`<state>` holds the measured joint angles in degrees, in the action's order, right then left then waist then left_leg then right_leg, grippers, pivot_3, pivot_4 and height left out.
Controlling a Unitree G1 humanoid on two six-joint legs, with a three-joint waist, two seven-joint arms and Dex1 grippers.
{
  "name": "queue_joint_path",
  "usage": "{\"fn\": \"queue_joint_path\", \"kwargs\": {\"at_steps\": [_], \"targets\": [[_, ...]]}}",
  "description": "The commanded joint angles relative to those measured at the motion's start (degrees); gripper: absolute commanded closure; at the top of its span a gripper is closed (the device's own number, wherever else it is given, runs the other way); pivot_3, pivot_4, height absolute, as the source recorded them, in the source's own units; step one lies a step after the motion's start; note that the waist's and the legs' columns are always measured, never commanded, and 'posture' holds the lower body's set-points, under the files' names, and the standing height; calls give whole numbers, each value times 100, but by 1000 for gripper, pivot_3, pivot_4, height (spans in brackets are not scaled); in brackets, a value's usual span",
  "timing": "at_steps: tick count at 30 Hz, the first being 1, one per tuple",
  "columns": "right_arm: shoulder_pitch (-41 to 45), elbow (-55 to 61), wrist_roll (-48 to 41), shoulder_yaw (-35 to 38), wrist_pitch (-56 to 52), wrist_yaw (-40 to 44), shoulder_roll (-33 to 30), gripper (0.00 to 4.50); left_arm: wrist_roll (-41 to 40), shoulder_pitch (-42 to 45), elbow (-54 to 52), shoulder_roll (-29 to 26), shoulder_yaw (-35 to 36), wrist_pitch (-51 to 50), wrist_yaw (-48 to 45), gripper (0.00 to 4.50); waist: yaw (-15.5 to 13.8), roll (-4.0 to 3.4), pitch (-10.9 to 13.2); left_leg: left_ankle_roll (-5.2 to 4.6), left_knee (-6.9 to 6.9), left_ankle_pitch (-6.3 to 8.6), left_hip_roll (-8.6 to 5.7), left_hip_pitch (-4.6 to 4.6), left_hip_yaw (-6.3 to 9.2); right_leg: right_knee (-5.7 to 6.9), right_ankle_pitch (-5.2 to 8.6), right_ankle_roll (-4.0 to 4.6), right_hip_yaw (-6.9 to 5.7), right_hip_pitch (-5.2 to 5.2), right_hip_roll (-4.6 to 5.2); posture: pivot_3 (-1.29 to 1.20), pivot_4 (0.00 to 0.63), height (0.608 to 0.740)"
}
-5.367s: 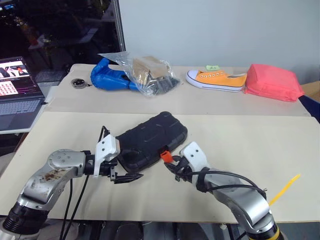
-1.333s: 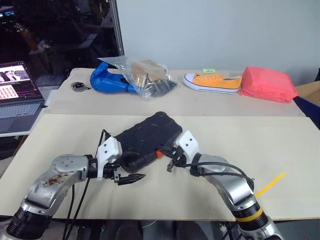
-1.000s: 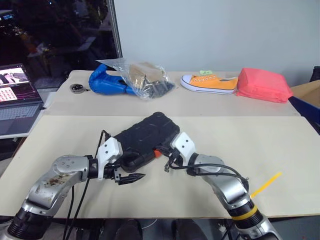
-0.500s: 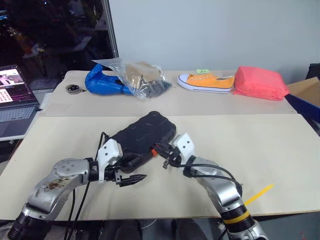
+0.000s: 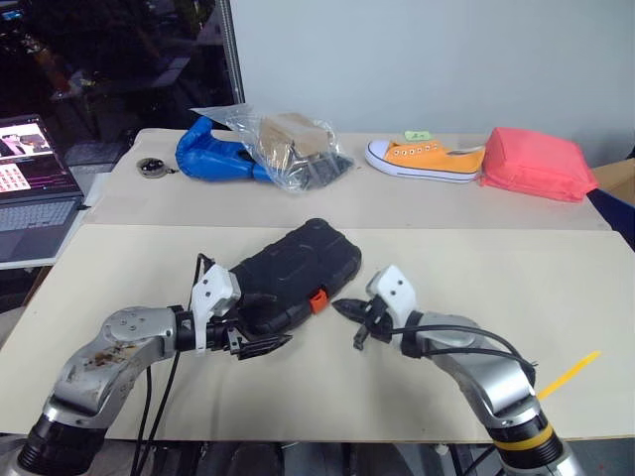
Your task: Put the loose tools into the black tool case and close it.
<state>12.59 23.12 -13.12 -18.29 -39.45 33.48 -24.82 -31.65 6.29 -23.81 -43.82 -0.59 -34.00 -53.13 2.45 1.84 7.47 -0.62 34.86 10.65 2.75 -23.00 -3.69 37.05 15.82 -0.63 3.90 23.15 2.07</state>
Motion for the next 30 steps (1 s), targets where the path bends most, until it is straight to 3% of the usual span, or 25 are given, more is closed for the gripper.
{"fn": "queue_joint_path", "kwargs": {"at_steps": [1,10,17,26,30], "targets": [[224,-120,146,-161,84,-48,148,4447,124,-88,167,-68,-135,-269,79,0,0,0,0,0,0,0,0,1,0,0,0,-1,0,-1,0,0,150,740],[834,-919,447,-310,460,-149,750,4447,124,-121,62,-39,-168,-336,156,0,3,0,0,0,0,0,3,2,2,2,-5,6,0,-1,-10,0,150,740],[972,-1096,564,-343,583,-40,858,4447,123,-191,28,-29,-190,-331,219,0,17,0,0,0,2,0,10,5,2,4,-9,7,2,-1,-21,0,150,740],[64,-94,238,3,54,411,-14,4447,121,-281,-5,-7,-195,-334,304,0,-30,-1,0,5,0,3,8,2,3,1,-8,12,1,-4,-20,0,150,740],[-187,123,-87,386,-119,268,100,4447,138,-271,43,-4,-215,-311,276,0,-19,-1,0,4,0,3,4,4,-1,1,-8,11,3,-4,-11,0,150,740]]}}
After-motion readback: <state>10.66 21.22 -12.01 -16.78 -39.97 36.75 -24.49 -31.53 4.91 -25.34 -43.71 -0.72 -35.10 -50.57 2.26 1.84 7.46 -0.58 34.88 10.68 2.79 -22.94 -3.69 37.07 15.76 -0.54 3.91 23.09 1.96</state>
